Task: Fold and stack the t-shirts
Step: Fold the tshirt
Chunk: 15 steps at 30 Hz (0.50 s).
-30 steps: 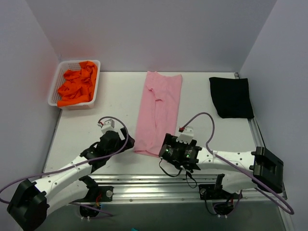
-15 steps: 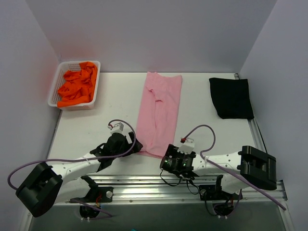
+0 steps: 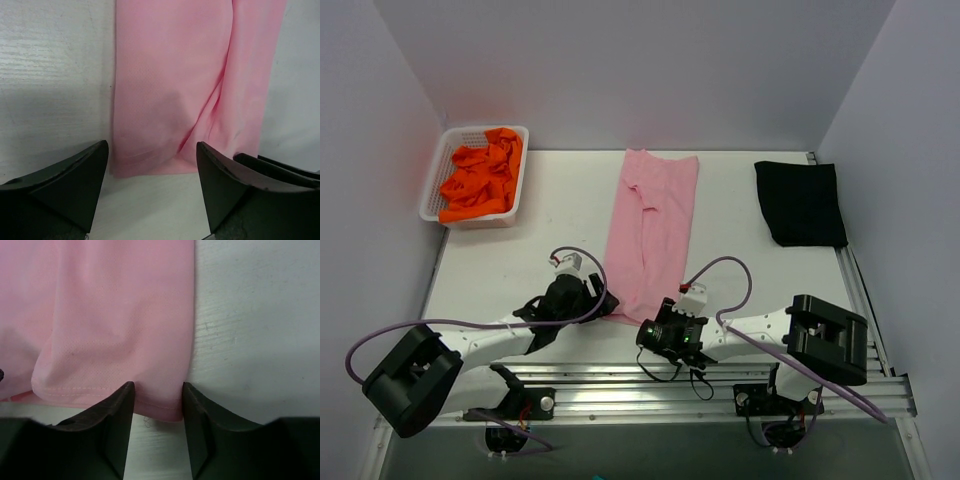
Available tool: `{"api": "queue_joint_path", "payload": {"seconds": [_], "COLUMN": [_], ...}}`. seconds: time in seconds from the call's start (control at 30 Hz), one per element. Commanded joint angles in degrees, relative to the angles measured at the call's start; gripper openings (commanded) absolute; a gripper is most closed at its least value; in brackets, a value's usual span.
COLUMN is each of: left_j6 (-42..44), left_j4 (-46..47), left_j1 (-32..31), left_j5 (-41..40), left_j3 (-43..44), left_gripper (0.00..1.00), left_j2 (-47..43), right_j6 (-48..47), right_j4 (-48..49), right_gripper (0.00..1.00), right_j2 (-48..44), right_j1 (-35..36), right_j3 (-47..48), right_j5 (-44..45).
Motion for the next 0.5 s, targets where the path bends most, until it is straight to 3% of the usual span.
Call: {"api": "queue_joint_path", "payload": {"seconds": [0.0,0.27,0.43,0.47], "left_j6": [0.88,1.76,3.08,3.08], "left_j4": [1.2,6.73,10.95,11.04], "left_j1": [-0.36,-0.45,-0.53,-0.54], "left_j5": [0.64,3.1,5.64,5.82], "left_j3": [-0.49,-1.55,-1.12,-0.85], "left_gripper": [0.78,0.47,0.03,0.02], "left_j2": [0.75,3.21,8.13,8.31], "right_j6": [1.74,3.06,3.67,3.68], "right_j4": [-2.48,-4.33,-5.73,-6.26], "right_gripper": [0.35,0.01,0.0,0.0], "right_j2": [1.48,0.07,0.69,0.52], "right_j1": [0.28,0.19,0.28,0.28], "right_j3": [-0.73,-2.04,-2.31,-2.13], "right_j5": [-3.09,-1.95,-0.72,-0.54]}}
